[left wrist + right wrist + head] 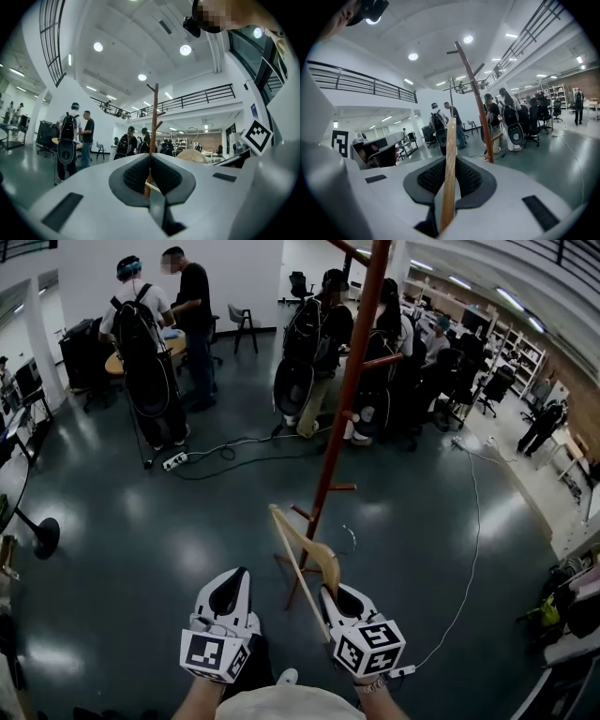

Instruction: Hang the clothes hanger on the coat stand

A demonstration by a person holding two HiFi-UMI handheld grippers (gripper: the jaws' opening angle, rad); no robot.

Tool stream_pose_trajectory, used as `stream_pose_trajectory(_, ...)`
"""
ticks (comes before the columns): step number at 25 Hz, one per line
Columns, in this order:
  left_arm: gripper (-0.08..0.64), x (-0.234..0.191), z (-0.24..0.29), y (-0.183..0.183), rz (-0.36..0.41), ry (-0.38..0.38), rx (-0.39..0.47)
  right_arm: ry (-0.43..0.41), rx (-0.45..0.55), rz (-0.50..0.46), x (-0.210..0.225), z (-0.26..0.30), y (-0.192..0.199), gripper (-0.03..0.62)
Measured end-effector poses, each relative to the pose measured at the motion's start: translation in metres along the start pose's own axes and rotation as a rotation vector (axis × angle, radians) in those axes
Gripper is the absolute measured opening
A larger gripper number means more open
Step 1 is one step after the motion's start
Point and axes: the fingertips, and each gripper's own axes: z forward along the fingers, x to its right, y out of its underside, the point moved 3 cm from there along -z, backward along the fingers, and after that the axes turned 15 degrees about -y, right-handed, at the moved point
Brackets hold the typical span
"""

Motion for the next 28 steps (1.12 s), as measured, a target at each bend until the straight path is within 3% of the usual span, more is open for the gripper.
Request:
stream_pose_trajectory(7, 0.012, -0.027, 0.085, -0.044, 0.02, -0.006, 0.084, 0.023, -0.008, 0.004, 0.039, 0.055, -0.051, 0.069)
stream_pose_trajectory(15, 0.012, -0.048, 0.192, -0.07, 0.025, 0.047, 0.032, 0.024, 0.054, -0.051, 0.062, 0.115, -0.136, 0.069)
stream_pose_trajectory(28, 0.012, -0.034, 0.25, -0.134, -0.025, 0.196, 0.127, 0.029, 0.146, -0.091, 0.053, 0.089, -0.294, 0.069)
